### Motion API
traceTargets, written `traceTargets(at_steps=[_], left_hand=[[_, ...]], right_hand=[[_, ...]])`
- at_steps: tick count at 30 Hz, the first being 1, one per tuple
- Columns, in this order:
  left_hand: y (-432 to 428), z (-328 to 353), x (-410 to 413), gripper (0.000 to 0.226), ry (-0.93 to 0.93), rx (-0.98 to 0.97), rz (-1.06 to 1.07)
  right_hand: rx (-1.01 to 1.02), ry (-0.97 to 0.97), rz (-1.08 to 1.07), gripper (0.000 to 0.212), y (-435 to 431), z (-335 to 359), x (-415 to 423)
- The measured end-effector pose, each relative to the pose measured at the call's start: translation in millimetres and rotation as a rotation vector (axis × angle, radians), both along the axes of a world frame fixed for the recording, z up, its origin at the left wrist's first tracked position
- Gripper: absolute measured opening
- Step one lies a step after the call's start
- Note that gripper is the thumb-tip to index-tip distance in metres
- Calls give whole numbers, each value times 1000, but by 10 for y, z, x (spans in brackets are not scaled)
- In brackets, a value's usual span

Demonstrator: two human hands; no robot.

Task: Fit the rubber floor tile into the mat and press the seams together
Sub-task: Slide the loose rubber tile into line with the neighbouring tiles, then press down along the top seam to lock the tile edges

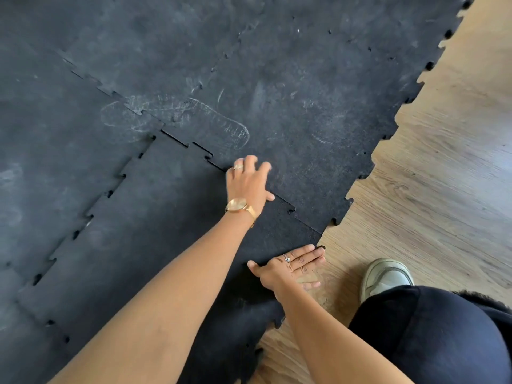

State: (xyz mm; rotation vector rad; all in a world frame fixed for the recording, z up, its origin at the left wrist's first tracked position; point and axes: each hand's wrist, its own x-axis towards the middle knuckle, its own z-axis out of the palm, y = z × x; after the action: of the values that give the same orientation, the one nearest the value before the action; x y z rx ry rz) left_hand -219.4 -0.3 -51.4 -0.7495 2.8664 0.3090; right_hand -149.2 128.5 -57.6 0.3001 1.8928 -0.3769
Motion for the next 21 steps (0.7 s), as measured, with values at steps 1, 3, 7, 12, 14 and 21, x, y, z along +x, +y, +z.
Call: traceTargets(at_steps=[1, 3, 7, 12, 14, 21], left_hand=[[-65, -38, 130, 88, -9, -10, 84], [-245, -98, 355, 123, -15, 10, 233], [-651, -210, 734, 108, 21, 16, 325], [-794, -328, 848, 87, -65, -110, 169], [-802, -395, 822, 80, -30, -174, 60], [-927, -614, 844, 71, 82, -192, -48]], right_hand=[[15, 29, 8, 160, -4, 32, 3], [75, 108, -28, 146, -59, 121, -26], [-1, 382, -8, 121, -259, 217, -138], [-296, 908, 294, 87, -399, 101, -592], [-265, 979, 508, 87, -405, -67, -838], [-265, 1054, 948, 103, -501, -423, -1161]])
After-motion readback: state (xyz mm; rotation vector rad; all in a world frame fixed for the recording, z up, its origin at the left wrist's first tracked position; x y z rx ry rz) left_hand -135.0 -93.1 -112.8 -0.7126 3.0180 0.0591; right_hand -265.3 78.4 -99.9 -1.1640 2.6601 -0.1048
